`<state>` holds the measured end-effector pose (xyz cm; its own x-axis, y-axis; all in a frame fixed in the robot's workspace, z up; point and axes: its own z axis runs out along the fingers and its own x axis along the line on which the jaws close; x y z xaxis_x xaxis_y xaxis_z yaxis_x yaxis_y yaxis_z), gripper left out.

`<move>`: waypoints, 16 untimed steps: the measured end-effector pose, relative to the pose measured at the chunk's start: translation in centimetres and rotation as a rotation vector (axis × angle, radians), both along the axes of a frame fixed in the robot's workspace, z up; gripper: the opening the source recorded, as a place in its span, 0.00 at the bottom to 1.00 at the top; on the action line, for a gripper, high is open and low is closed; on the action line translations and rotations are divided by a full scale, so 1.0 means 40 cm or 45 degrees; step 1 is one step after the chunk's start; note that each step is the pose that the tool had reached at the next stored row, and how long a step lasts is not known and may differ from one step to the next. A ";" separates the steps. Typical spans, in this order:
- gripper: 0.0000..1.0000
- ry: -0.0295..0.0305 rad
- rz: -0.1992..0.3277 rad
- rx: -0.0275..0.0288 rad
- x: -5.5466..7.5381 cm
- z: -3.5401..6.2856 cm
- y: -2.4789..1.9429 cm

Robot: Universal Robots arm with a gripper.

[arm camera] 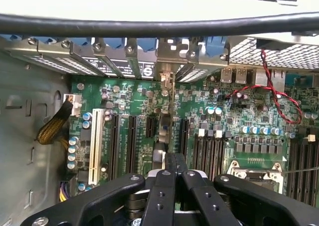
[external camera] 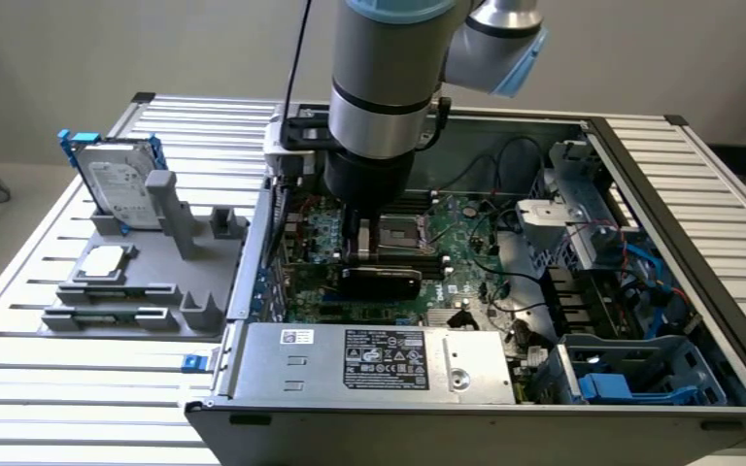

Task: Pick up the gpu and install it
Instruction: 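Insert the gpu into the slot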

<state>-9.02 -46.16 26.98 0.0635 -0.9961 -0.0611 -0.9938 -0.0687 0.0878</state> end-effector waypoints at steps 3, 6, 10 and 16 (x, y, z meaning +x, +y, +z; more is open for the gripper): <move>0.11 -0.0001 0.001 0.0000 0.000 -0.003 0.002; 0.11 -0.0002 0.001 0.0005 -0.001 -0.006 0.003; 0.11 -0.0002 0.001 0.0007 -0.001 -0.009 0.004; 0.11 -0.0001 0.002 0.0005 -0.002 -0.011 0.005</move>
